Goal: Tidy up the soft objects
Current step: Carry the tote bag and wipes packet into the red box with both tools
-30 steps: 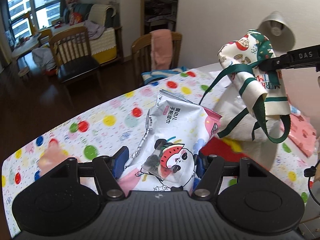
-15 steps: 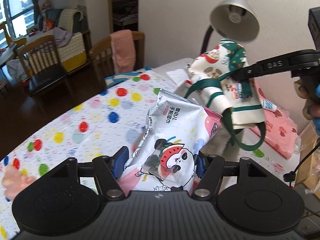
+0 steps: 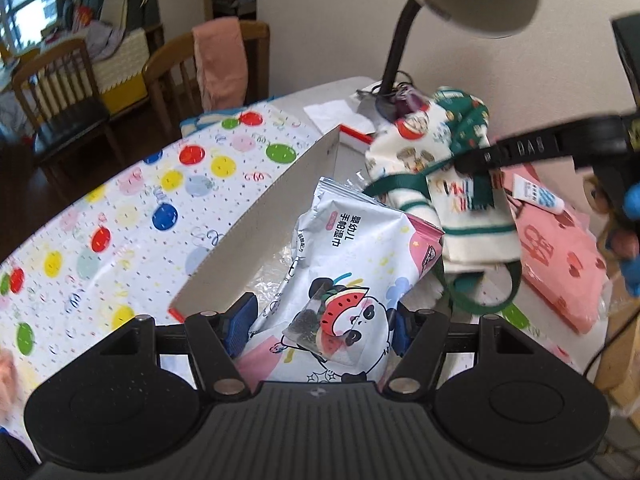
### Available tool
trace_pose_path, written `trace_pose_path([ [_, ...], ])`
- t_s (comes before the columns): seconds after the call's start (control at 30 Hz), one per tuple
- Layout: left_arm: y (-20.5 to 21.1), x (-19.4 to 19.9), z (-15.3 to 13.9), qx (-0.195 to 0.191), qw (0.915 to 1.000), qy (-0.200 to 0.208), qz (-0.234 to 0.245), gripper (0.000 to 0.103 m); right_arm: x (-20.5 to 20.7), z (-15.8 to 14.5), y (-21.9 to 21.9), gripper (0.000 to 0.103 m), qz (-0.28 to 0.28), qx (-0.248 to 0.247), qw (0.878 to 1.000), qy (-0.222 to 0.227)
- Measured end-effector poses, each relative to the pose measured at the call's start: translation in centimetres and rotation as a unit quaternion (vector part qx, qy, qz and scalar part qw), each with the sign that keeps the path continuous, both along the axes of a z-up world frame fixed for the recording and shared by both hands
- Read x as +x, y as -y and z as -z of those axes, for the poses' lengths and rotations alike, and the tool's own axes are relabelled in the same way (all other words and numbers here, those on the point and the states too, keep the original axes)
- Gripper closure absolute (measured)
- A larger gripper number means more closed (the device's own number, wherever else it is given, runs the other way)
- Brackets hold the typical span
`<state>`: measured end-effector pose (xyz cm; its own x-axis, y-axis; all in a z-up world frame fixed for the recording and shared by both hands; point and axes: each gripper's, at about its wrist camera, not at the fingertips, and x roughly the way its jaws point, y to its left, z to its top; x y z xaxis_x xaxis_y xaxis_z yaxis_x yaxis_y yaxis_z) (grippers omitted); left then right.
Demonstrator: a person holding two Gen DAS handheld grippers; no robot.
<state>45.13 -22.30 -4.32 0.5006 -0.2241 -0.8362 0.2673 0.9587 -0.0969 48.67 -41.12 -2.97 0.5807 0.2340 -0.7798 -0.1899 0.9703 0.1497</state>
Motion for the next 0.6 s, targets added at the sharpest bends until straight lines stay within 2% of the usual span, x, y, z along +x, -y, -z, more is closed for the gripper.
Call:
trace_pose_path([
  [0.3, 1.9, 3.8, 3.1, 0.036, 0.9991, -0.017, -0.012, 0.038, 2.1, 4.4, -0.3, 0.099, 0.003, -0.010, 0.999, -0.041],
  [0.6, 3.2, 5.7, 6.2, 0.072, 0.9964, -0.043, -0.012, 0.038, 4.2, 7.1, -2.3, 0.097, -0.012, -0.028, 0.998, -0.057],
])
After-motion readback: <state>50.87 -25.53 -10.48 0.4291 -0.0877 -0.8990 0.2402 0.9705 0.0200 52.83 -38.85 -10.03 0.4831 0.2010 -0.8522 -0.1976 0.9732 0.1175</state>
